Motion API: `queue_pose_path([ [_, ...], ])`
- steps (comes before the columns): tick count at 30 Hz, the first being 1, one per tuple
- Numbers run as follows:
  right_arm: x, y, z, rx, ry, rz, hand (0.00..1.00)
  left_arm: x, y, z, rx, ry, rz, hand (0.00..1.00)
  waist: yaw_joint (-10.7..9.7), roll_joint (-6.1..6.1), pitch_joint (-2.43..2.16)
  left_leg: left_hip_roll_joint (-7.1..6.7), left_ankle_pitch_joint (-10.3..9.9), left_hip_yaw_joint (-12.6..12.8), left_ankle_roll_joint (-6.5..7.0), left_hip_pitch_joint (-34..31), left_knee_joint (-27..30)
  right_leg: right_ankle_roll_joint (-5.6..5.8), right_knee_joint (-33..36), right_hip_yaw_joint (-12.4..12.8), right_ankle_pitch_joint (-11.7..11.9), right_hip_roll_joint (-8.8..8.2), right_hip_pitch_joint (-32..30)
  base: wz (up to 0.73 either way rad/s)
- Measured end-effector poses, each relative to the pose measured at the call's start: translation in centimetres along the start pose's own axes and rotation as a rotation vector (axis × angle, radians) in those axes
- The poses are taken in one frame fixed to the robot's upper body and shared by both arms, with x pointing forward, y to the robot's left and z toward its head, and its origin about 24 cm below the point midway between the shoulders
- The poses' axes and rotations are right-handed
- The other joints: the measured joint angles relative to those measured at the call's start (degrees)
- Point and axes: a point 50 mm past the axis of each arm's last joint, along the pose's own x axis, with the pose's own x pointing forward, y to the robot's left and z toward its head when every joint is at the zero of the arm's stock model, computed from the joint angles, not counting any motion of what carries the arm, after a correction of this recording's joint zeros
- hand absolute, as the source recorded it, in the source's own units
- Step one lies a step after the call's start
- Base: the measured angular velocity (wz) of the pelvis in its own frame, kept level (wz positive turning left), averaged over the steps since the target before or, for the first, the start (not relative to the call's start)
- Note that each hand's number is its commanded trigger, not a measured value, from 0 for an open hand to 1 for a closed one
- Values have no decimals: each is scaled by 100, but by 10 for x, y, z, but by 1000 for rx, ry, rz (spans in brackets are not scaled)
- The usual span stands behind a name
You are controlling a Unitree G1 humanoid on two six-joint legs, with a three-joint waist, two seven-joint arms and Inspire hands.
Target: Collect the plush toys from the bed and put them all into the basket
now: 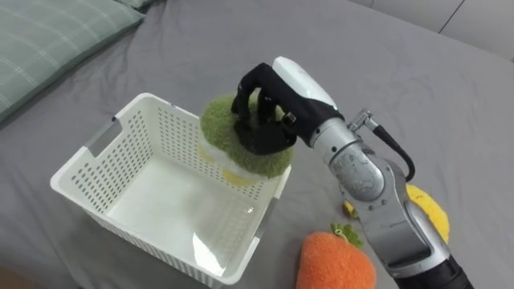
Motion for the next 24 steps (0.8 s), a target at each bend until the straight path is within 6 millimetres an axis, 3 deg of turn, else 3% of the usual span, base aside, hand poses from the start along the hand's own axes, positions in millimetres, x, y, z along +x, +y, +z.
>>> queue_pose_path([
  [8,0,1,1,4,-2,1,0,0,0,2,-4,-5,1,0,-19,49,51,-2,0,2,0,-8,-8,3,-18,3,2,1,-2,0],
  [24,0,2,0,4,9,20,0,1,0,7,2,-20,5,0,-19,42,45,-2,0,5,0,-11,-5,4,-28,8,2,3,-7,0],
])
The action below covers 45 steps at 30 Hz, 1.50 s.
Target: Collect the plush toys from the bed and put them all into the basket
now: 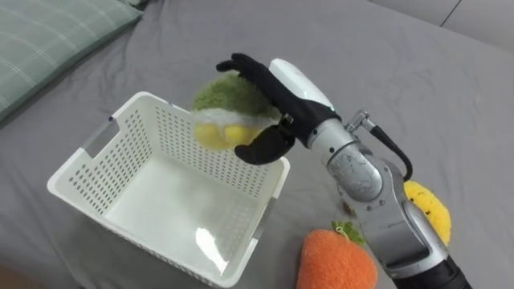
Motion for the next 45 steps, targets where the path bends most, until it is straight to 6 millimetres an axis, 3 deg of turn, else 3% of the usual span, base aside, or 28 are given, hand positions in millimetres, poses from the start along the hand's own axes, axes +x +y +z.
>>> queue_pose_path([
  [7,0,1,0,-19,6,2,0,0,2,1,17,-10,8,0,-8,7,3,-1,4,4,-1,42,8,0,-1,19,0,-2,18,0],
  [13,1,17,8,-24,-28,92,0,1,2,1,19,-12,7,0,-1,1,-1,1,6,9,-2,51,-1,0,3,39,0,2,19,0],
  [22,1,28,15,-1,-61,195,0,1,1,-4,55,0,-3,0,153,-25,-20,1,7,8,-2,78,-10,0,3,49,0,5,59,0],
  [32,0,33,18,186,-110,263,0,0,-2,-9,65,18,-16,0,158,-20,-16,-1,7,-21,-2,90,-7,1,-2,45,1,10,90,0],
  [45,-2,46,26,196,-145,384,0,0,-2,-10,68,24,-18,0,163,6,1,-2,7,-40,-2,86,1,0,-3,50,1,9,94,0],
])
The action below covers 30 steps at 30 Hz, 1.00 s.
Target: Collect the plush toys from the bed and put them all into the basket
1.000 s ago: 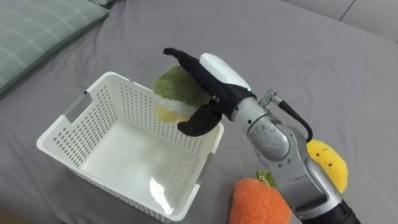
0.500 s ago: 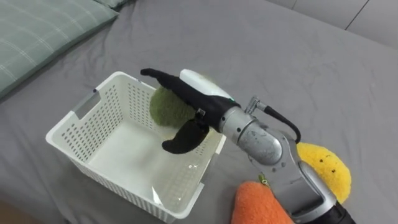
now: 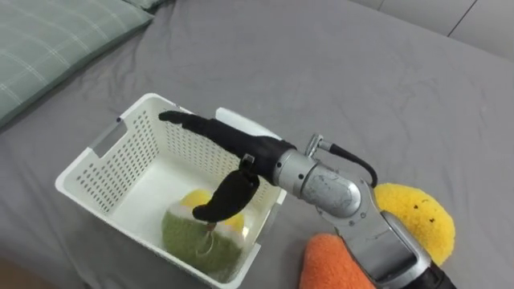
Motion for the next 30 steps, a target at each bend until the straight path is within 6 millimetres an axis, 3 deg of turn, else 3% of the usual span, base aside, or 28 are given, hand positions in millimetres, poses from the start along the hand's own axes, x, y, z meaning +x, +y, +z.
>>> queue_pose_path([
  [18,-5,-6,-7,-46,40,-32,0,0,0,0,8,5,0,0,-72,18,-7,-1,1,-3,-1,5,13,0,2,7,0,-3,14,0],
  [30,-34,-37,-34,-38,152,-332,0,-7,-9,-25,8,67,-20,0,-560,29,-17,-4,1,-35,-2,140,18,-1,19,1,1,-4,182,1],
])
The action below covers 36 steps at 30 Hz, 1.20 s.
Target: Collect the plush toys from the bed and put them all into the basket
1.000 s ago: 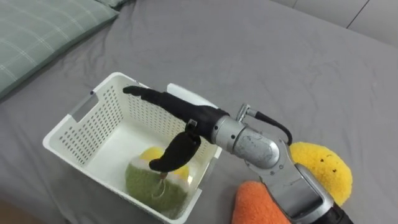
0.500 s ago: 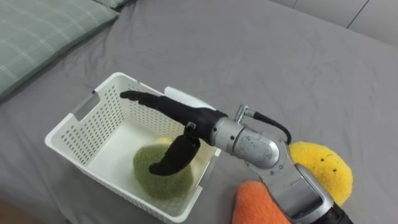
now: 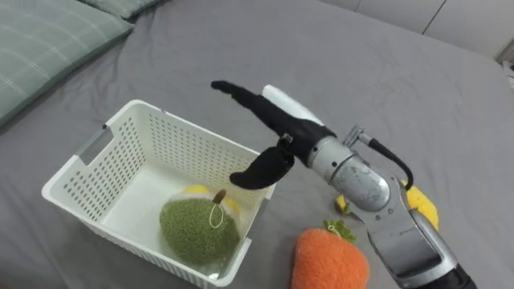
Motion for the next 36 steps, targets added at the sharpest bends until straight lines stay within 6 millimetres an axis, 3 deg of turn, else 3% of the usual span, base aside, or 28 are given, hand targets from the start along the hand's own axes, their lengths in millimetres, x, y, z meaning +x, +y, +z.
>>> queue_pose_path([
  [6,-11,-13,-15,21,53,-150,0,-1,-1,-5,-8,17,2,0,-98,-14,-16,-1,0,22,1,72,-5,1,3,14,1,0,68,-1],
  [11,-27,-21,-52,56,192,-300,0,-5,-8,-5,-47,22,2,0,-127,38,-21,0,0,37,1,87,2,3,2,24,2,-7,72,-1],
  [15,-35,-26,-67,54,249,-356,0,-6,-11,-8,-55,28,0,0,-195,120,-90,8,2,67,1,84,-4,2,17,30,2,-5,47,-3],
  [19,-39,-28,-77,59,291,-371,0,-7,-11,-14,-50,39,-1,0,-293,139,-76,6,6,77,4,176,-30,3,11,32,2,-6,125,0],
  [25,-48,-35,-97,67,380,-405,0,-9,-11,-24,-72,63,-18,0,-398,47,-71,6,5,78,4,173,-34,3,12,28,2,-6,123,0],
  [30,-58,-28,-123,127,495,-401,0,-10,-11,-27,-75,69,-14,0,-429,-1,-75,3,5,78,5,172,-26,4,18,30,2,-11,126,0],
  [36,-61,-25,-131,134,533,-411,0,-11,-11,-29,-71,79,-15,0,-448,14,-63,5,5,79,5,167,-30,4,17,30,2,-7,118,0],
])
